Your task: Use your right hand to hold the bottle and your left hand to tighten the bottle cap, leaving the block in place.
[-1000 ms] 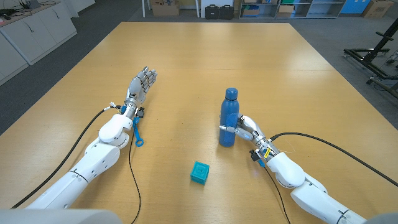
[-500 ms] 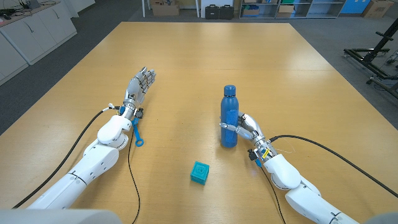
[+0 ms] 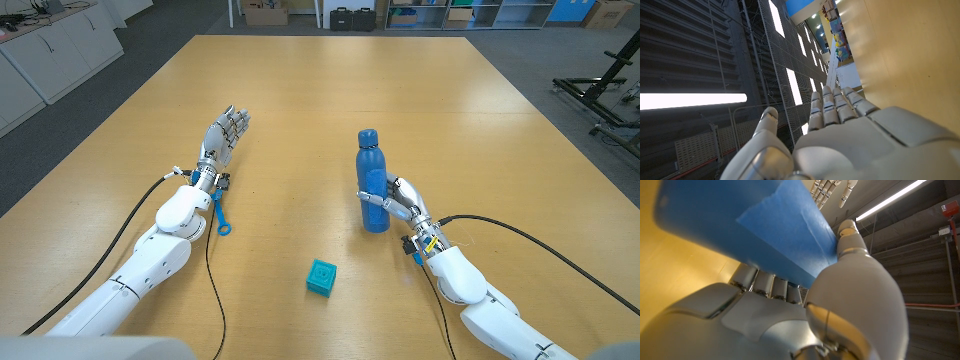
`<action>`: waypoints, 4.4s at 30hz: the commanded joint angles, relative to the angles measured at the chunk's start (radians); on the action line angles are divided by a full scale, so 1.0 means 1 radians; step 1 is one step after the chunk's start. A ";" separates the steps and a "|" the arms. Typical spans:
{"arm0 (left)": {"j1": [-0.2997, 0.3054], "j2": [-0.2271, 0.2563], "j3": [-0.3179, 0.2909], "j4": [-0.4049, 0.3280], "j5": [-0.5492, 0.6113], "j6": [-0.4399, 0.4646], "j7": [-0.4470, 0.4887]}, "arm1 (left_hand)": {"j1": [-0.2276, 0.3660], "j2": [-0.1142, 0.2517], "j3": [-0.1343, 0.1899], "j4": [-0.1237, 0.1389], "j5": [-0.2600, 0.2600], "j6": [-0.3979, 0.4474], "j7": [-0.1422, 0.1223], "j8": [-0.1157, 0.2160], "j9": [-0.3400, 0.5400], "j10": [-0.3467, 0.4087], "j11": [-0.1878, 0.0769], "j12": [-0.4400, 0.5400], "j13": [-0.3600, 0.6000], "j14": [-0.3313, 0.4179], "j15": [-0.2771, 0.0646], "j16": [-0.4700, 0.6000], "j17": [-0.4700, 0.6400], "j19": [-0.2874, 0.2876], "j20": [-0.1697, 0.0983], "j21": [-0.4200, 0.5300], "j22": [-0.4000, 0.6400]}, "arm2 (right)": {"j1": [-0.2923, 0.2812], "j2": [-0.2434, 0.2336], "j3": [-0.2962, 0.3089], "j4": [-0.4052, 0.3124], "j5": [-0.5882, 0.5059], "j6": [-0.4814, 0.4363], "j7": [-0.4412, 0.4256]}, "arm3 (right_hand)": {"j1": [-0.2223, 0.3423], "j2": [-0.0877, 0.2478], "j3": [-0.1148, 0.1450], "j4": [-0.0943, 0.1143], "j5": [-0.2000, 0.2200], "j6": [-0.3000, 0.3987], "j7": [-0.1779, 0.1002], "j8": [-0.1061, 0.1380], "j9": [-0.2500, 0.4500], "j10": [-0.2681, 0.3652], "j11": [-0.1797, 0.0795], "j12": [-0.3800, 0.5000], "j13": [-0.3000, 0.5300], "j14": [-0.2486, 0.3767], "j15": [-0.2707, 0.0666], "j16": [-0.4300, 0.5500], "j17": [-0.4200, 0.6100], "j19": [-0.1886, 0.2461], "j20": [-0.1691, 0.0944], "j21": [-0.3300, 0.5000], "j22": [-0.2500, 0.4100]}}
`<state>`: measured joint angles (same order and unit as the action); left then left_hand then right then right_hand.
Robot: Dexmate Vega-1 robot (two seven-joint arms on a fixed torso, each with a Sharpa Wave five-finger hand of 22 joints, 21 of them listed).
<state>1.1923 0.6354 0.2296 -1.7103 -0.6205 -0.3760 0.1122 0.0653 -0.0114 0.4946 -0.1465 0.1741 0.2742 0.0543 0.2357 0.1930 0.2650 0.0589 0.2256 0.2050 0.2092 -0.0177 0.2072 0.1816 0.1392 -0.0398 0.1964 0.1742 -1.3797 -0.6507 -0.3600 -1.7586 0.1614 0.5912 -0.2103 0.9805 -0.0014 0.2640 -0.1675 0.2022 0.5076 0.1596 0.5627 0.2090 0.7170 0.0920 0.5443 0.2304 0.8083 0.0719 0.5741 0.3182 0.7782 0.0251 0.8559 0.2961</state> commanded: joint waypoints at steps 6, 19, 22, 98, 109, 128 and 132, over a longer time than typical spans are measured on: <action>0.029 0.003 -0.013 -0.025 0.017 -0.027 0.005 | 0.001 0.014 0.010 -0.001 0.001 0.024 0.014 0.006 0.002 0.024 0.006 0.006 0.001 0.022 -0.004 0.003 0.003 0.016 0.000 0.005 0.002 | 0.020 -0.025 0.040 -0.080 -0.019 -0.045 0.012 | 0.207 0.186 0.115 0.041 -0.006 0.337 -0.208 0.007 0.001 0.201 -0.185 0.013 0.009 0.189 -0.279 0.009 0.005 0.117 -0.249 0.019 0.007; 0.044 0.005 -0.023 -0.038 0.026 -0.039 0.009 | 0.005 0.016 0.013 -0.003 0.001 0.034 0.009 0.008 0.002 0.037 0.000 0.009 0.001 0.038 -0.007 0.007 0.002 0.024 0.000 0.006 0.002 | 0.077 -0.030 0.042 -0.105 -0.003 -0.103 0.043 | 0.219 0.187 0.119 0.040 -0.010 0.332 -0.206 0.000 0.001 0.221 -0.193 0.024 0.022 0.213 -0.279 0.014 0.012 0.123 -0.248 0.045 0.015; 0.040 0.000 -0.022 -0.032 0.029 -0.045 0.007 | 0.005 0.016 0.013 -0.003 0.001 0.035 0.010 0.008 0.002 0.037 -0.001 0.009 0.001 0.039 -0.008 0.007 0.002 0.025 0.000 0.007 0.002 | 0.096 -0.027 0.036 -0.095 0.020 -0.095 0.063 | 0.227 0.191 0.123 0.043 -0.011 0.334 -0.204 -0.002 0.001 0.233 -0.197 0.033 0.034 0.236 -0.281 0.023 0.021 0.126 -0.249 0.063 0.021; -0.094 0.080 0.103 -0.226 0.509 0.145 0.056 | 0.046 -0.097 -0.001 -0.005 -0.003 0.126 -0.022 0.012 0.011 0.160 -0.013 0.009 0.036 0.145 -0.031 -0.017 0.010 0.077 0.034 -0.018 0.005 | 0.208 -0.001 -0.036 -0.115 0.071 -0.173 0.111 | 0.256 0.178 0.117 0.049 -0.006 0.363 -0.212 -0.013 0.002 0.254 -0.218 0.068 0.126 0.279 -0.282 0.029 0.069 0.121 -0.250 0.167 0.044; -0.147 0.092 0.147 -0.157 0.480 0.031 -0.039 | 0.001 -0.172 -0.057 -0.010 0.002 0.045 -0.006 -0.024 0.011 0.078 0.008 -0.018 0.041 0.064 -0.012 -0.024 0.013 -0.005 0.070 -0.019 0.005 | 0.220 -0.015 -0.030 -0.108 0.105 -0.225 0.117 | 0.255 0.178 0.118 0.051 -0.005 0.362 -0.212 -0.015 0.002 0.257 -0.219 0.065 0.125 0.278 -0.282 0.027 0.072 0.117 -0.250 0.173 0.044; -0.122 0.067 0.147 -0.153 0.503 -0.010 0.004 | -0.015 -0.179 -0.081 -0.011 0.010 0.049 -0.013 -0.021 0.011 0.081 0.000 -0.012 0.042 0.064 -0.017 -0.016 0.014 0.001 0.083 -0.010 0.004 | 0.233 -0.039 -0.028 -0.115 0.138 -0.250 0.131 | 0.255 0.177 0.120 0.052 -0.005 0.361 -0.209 -0.018 0.002 0.257 -0.216 0.059 0.126 0.280 -0.282 0.025 0.077 0.113 -0.250 0.183 0.044; -0.123 0.050 0.152 -0.147 0.528 -0.005 0.029 | -0.017 -0.180 -0.087 -0.012 0.012 0.051 -0.014 -0.019 0.011 0.090 -0.001 -0.008 0.043 0.071 -0.017 -0.012 0.014 0.013 0.085 -0.005 0.004 | 0.222 -0.037 -0.028 -0.130 0.131 -0.225 0.126 | 0.255 0.178 0.120 0.053 -0.005 0.362 -0.209 -0.018 0.002 0.258 -0.215 0.059 0.127 0.280 -0.282 0.025 0.077 0.113 -0.250 0.185 0.044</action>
<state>1.0639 0.7150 0.3734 -1.8651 -0.1407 -0.3776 0.0902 0.0547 -0.1881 0.4124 -0.1590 0.1818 0.3196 0.0442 0.2087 0.2024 0.3464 0.0579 0.2100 0.2441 0.2715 -0.0308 0.1889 0.1932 0.1428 0.0409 0.1851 0.1769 -1.1460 -0.6851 -0.3875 -1.8667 0.2949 0.3367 -0.0815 1.0235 -0.0444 0.2641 -0.1676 0.1954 0.5598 0.2112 0.5402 0.2095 0.7348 0.1101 0.5989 0.3552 0.8673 0.0981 0.6029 0.3923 0.8116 -0.0128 1.0341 0.3365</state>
